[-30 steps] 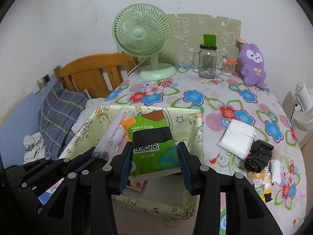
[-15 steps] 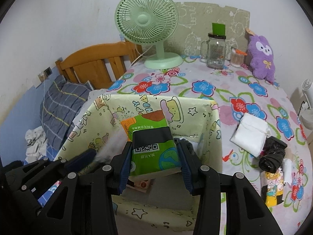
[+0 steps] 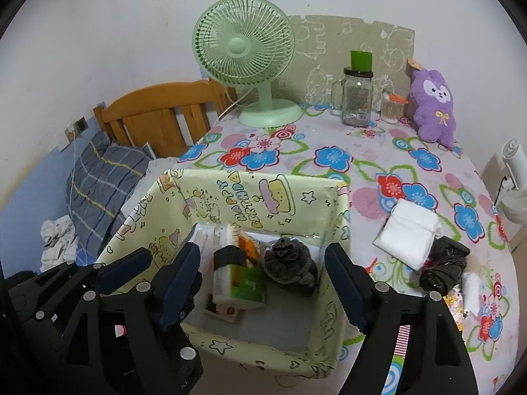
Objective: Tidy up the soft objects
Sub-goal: 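Open the left tool and right tool to drop both items into the box, then move both tools back toward the black umbrella and beige rolled item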
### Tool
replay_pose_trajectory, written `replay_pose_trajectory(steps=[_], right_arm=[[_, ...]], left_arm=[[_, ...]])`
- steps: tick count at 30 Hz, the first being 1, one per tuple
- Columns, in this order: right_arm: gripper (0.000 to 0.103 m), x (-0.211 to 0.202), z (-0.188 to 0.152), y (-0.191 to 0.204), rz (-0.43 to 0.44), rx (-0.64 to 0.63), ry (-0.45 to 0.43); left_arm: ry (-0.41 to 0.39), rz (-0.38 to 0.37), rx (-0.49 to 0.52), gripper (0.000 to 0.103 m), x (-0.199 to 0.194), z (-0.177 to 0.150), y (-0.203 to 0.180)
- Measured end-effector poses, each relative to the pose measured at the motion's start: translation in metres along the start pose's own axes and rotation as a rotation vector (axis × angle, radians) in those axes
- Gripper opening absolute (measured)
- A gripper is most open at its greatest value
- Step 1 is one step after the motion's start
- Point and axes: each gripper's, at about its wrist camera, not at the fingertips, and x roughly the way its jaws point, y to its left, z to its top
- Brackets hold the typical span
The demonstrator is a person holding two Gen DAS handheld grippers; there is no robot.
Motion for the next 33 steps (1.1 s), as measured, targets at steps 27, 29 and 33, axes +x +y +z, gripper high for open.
replay_pose_trajectory(steps=[27,29,33], right_arm=[[0.09,-0.065,0.001,-0.037,-0.055,0.021,-0.117],[0.09,-0.072,0.0,-0.042,-0.061,0.024,-0.126],[0.092,-0.082,-0.001,-0.049,-0.067,0.032,-0.143]], left_arm=[[-0.12,-0.027,0.054,0.085,-0.047,0.008,-0.052],[-0.13,-0.031,0.059,0.086,-0.051,0.008,-0.058],[-0.146,-0.038,0.07,0.088,-0.059,0.008,-0.07]])
